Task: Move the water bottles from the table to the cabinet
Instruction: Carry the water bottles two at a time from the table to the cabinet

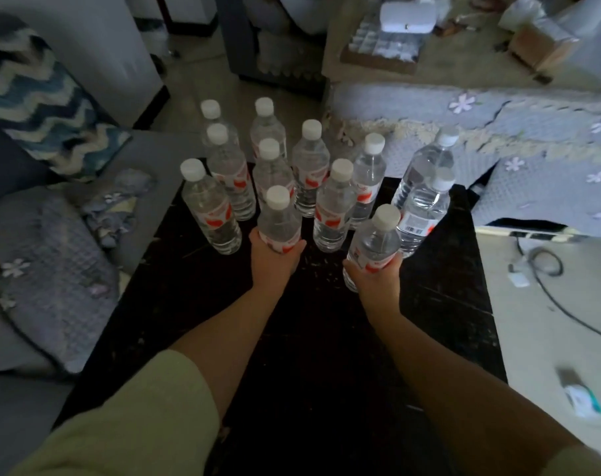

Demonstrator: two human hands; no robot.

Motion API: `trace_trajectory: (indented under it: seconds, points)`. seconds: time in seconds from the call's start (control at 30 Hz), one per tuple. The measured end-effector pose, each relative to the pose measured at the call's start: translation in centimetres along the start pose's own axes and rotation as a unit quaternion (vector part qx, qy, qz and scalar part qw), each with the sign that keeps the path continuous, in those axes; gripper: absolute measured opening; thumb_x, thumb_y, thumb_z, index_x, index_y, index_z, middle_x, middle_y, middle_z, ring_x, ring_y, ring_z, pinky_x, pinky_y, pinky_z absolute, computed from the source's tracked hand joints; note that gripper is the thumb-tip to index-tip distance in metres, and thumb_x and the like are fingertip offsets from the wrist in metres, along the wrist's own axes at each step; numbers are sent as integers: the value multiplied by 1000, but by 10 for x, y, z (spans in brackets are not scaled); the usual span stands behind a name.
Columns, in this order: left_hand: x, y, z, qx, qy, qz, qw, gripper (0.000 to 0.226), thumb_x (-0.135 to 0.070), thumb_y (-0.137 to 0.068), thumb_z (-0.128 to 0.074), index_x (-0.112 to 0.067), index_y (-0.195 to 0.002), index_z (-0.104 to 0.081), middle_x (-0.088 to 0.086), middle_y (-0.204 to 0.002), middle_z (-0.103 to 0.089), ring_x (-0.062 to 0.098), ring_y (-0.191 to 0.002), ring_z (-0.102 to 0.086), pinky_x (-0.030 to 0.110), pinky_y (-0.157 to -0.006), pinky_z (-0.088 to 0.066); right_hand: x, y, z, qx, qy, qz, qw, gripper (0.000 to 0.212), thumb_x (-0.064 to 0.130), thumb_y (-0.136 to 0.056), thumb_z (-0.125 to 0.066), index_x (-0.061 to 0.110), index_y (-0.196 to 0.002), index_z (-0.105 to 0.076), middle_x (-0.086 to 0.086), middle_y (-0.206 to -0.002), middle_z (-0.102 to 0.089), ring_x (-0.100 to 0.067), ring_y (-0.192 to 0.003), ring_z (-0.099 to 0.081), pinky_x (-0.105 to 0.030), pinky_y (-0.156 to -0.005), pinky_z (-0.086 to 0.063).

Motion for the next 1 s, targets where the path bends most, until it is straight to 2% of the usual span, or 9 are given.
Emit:
trace_trajectory:
  seconds: [0.07, 0.13, 0.33, 0.53, 0.6, 0.67, 0.8, 0.9, 1.0]
  points:
    - [0, -6, -4, -9, -7, 1, 1000, 84, -21, -73, -83, -12, -140, -33, 8, -137, -52, 23, -122, -52, 25, -91, -40, -3, -3, -2, -14, 15, 5, 1000, 81, 22, -69, -86, 22, -135, -37, 5, -126, -56, -12, -112, -56, -26, -89, -44]
    - [-2, -10, -7, 3, -27, -11, 1000, 80, -22, -74, -82, -12, -139, -36, 8, -136, -53, 25, -122, -53, 24, -89, -39, -3, -5, -1, -21, 27, 8, 999, 79, 27, -69, -85, 23, -133, -39, 3, -126, -58, -14, -111, -59, -28, -89, -47]
    - [-7, -9, -3, 81, -83, -33, 993, 75, -29, -74, -82, -17, -137, -42, 4, -134, -56, 23, -121, -55, 23, -88, -39, 4, -3, 6, -9, 63, 1, 998, 72, 30, -72, -84, 21, -130, -43, 1, -122, -62, -17, -108, -62, -36, -94, -52]
    - [-1, 15, -17, 157, -89, -29, 983, 75, -38, -69, -83, -23, -133, -48, -2, -125, -62, 16, -110, -60, 31, -95, -47, -7, 25, 39, -3, 85, -33, 996, 70, 31, -76, -80, 18, -133, -42, -1, -119, -62, -20, -106, -62, -33, -87, -51]
    - [-1, 31, -32, 185, -86, -27, 979, 70, -38, -68, -83, -21, -128, -52, -1, -119, -65, 18, -106, -64, 34, -93, -51, -13, 36, 62, -27, 76, -44, 996, 70, 30, -76, -81, 17, -133, -43, -1, -118, -62, -16, -100, -61, -29, -82, -49]
    - [-4, 51, -51, 218, -73, -25, 973, 60, -31, -70, -83, -19, -122, -56, -1, -110, -68, 17, -99, -66, 30, -85, -51, -18, 48, 88, -56, 63, -55, 995, 70, 31, -76, -81, 17, -133, -44, -1, -116, -63, -15, -96, -60, -28, -81, -49]
    - [-16, 96, -92, 290, -79, -43, 953, 51, -26, -71, -82, -22, -116, -59, -6, -98, -69, 13, -92, -68, 25, -77, -49, -25, 70, 145, -106, 49, -54, 992, 65, 35, -74, -82, 19, -128, -49, 2, -113, -66, -19, -102, -66, -35, -88, -54]
    - [-25, 136, -127, 345, -105, -73, 930, 57, -32, -69, -83, -25, -118, -56, -6, -104, -69, 13, -94, -67, 30, -85, -52, -29, 96, 200, -161, 44, -55, 984, 64, 34, -76, -80, 17, -128, -48, 1, -115, -64, -21, -104, -64, -38, -92, -53]
    - [-31, 183, -157, 395, -109, -107, 906, 61, -37, -67, -85, -23, -120, -57, -4, -107, -70, 14, -97, -68, 32, -89, -54, -45, 127, 254, -214, 27, -58, 975, 62, 33, -74, -81, 17, -126, -50, 0, -113, -67, -20, -101, -66, -32, -85, -51]
Point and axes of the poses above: each hand's wrist, its own y-axis away from the middle knuckle, its own z-axis out of the back of the hand, x = y × z, the point moved 7 cm from there along -y, towards the middle knuckle
